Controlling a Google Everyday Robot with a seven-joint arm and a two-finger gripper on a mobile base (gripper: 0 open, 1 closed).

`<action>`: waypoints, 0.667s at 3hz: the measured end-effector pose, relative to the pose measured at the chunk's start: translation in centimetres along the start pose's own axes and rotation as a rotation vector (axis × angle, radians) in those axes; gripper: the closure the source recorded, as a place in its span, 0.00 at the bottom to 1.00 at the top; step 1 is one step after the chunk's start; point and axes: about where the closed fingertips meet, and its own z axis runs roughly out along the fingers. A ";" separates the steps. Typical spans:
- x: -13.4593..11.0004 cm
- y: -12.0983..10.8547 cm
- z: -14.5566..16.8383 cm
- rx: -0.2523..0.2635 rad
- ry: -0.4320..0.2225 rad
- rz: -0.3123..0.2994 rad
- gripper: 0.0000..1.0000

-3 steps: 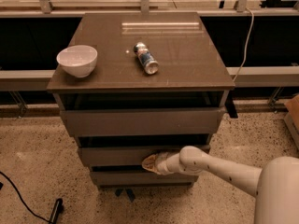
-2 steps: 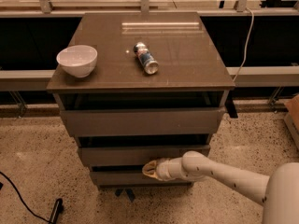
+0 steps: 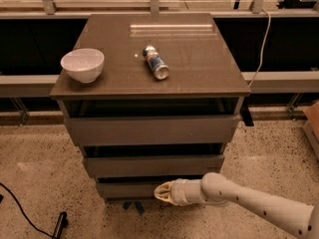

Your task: Close middle drawer

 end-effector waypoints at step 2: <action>-0.1 -0.1 0.5 -0.005 -0.002 -0.001 0.53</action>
Offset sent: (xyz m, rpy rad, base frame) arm 0.0023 0.0021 -0.0010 -0.0005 0.0001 0.0019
